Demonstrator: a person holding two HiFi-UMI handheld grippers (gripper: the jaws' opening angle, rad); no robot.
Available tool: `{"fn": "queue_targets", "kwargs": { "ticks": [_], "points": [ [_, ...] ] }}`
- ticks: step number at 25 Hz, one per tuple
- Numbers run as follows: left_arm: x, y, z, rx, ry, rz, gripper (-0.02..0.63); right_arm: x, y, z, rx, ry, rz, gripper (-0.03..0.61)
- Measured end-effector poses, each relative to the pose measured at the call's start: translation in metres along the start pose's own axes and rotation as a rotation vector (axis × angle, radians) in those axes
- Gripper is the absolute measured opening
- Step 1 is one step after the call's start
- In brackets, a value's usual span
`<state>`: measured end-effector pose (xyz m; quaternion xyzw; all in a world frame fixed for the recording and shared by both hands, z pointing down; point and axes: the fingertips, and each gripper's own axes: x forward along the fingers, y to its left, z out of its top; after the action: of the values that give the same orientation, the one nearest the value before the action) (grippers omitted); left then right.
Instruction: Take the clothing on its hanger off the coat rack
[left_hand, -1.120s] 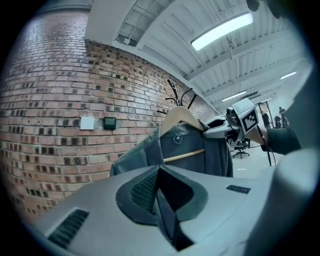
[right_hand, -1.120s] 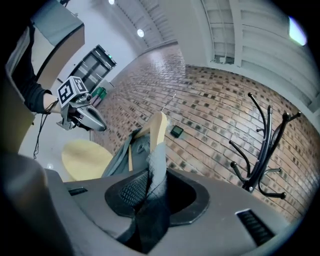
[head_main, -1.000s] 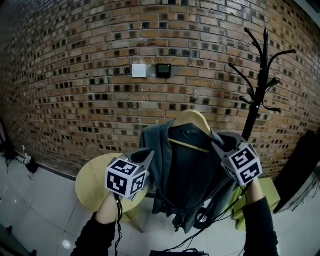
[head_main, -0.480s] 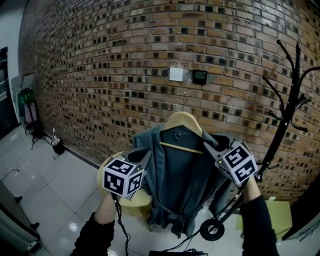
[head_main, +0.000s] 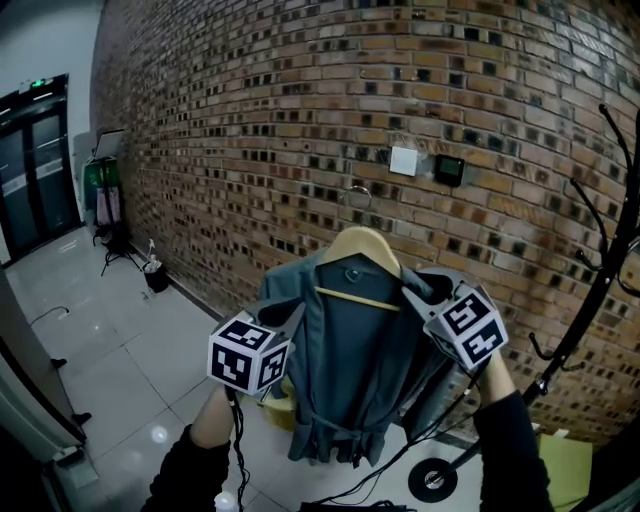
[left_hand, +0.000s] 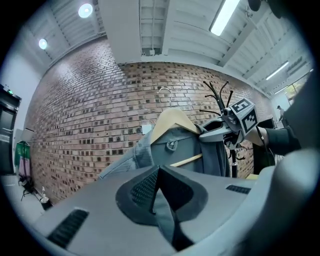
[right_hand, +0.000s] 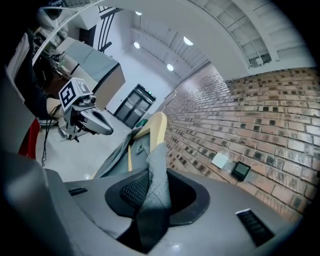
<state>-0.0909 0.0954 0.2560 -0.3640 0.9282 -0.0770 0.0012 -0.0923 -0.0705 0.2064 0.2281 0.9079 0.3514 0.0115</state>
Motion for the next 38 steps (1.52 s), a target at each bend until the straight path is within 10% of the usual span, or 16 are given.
{"fn": "queue_targets", "kwargs": {
  "ticks": [15,38],
  "points": [
    [0.034,0.044,-0.010,-0.039,0.021,0.100,-0.009,0.103,-0.057,0.027,0.002,-0.064,0.039,0.084],
    [0.194,0.331,-0.008,-0.031,-0.010,0.082,-0.009,0.418,-0.160,0.082,-0.064,-0.039,0.007,0.084]
  ]
}}
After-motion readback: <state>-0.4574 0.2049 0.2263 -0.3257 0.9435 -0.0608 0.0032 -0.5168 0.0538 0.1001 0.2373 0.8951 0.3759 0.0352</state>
